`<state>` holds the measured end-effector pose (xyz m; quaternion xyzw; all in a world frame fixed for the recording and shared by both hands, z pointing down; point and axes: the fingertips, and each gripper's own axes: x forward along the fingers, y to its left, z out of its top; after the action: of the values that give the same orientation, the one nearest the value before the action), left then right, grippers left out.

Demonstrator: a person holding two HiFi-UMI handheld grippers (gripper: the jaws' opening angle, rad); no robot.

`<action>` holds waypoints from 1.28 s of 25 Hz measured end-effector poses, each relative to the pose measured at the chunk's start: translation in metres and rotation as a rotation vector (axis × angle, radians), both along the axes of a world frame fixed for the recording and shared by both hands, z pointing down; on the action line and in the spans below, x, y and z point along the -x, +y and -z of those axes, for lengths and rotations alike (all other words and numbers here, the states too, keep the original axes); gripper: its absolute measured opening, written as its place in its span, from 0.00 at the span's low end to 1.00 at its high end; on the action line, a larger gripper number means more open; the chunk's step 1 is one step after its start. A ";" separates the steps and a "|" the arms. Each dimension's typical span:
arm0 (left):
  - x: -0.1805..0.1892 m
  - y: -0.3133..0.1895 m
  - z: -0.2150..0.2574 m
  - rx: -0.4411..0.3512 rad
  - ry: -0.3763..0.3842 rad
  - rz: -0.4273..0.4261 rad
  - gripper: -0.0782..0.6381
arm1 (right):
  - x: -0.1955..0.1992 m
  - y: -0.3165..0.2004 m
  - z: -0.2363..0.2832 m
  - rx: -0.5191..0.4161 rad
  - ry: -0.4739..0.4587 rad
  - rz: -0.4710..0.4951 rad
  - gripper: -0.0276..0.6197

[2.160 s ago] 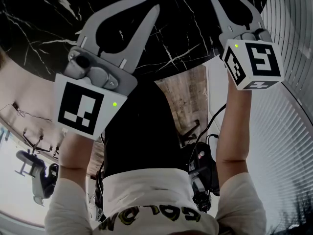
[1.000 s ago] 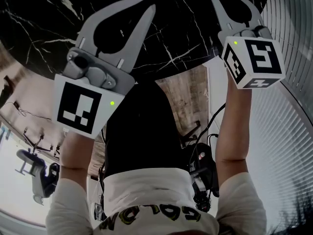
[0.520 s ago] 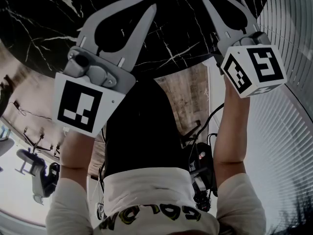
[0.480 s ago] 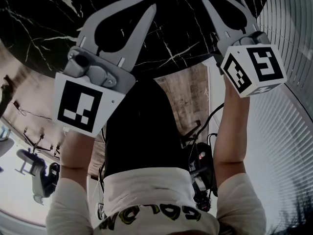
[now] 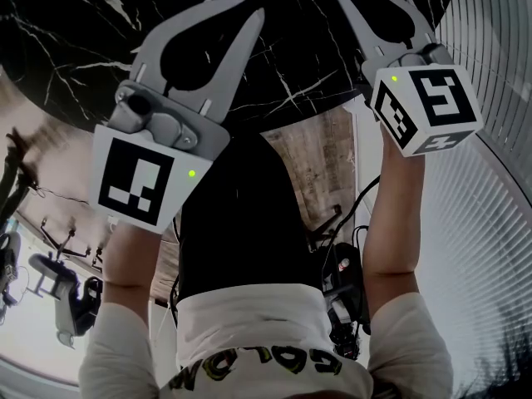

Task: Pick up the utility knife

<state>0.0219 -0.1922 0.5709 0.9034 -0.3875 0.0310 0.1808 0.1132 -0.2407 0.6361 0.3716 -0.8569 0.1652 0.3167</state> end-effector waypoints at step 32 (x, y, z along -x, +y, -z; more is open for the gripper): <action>0.012 0.013 0.070 -0.075 -0.016 0.019 0.11 | 0.008 0.023 0.065 -0.089 0.024 0.007 0.15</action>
<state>0.0095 -0.1788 0.5011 0.9056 -0.3984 0.0218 0.1442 0.1048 -0.2180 0.5709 0.3842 -0.8608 0.1215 0.3108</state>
